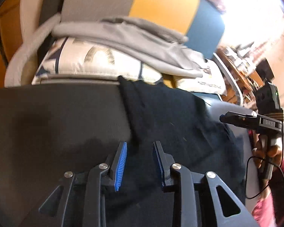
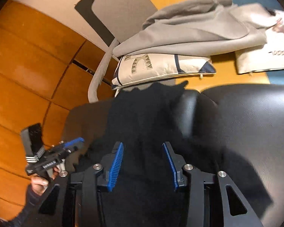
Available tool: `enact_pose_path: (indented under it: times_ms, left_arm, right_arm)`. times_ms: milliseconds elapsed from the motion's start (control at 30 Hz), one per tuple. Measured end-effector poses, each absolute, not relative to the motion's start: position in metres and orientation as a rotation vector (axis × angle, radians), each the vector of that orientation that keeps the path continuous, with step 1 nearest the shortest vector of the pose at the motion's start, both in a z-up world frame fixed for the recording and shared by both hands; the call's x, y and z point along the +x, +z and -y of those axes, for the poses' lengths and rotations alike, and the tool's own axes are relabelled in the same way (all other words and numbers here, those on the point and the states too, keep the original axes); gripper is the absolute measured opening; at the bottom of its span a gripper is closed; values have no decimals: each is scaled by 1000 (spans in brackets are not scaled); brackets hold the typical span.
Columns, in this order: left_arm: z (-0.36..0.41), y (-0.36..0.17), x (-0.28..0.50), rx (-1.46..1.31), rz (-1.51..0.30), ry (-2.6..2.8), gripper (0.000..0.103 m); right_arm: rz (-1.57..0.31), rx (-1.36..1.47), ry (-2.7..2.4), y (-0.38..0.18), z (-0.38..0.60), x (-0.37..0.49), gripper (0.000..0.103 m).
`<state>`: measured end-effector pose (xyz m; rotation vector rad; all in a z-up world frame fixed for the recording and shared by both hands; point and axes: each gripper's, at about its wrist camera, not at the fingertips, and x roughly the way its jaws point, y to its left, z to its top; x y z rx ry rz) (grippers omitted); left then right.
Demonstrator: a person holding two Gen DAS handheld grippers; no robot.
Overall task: Fold clothes
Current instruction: 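Lift the sweater edge with the right gripper and fold it toward the left gripper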
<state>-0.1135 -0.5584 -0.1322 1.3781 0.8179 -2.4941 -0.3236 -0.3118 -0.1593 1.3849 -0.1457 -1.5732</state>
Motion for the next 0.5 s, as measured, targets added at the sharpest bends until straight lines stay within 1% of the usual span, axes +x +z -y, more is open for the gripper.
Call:
enact_pose_path:
  times_ms: [67,133,200,300,400,500]
  left_arm:
    - [578,-144,-126,1390,-937,-2466,31]
    - [596,-155,-139,1390,-1063,-2430,33]
    - [608,-163,-152,1397,-1105,-2413,35]
    - [616,-168,-172,1403,-1140,-2421,36]
    - [616,-174,-193,1452,-1120,-2442,36]
    - [617,-175,-206,1470,-1098,-2461,37]
  right_arm:
    - [197,1427,-1549,-169,328,-345,53]
    - [232,1452,-1553,-177,337,-363,55]
    - [289,1486,-1507,-190,345,-379,55]
    - [305,1520,-1494,-204,354,-395,55]
    - [343,1515,-1441,-214,363,-404,55]
    - [339,1510,-1384,-215,371,-406,55]
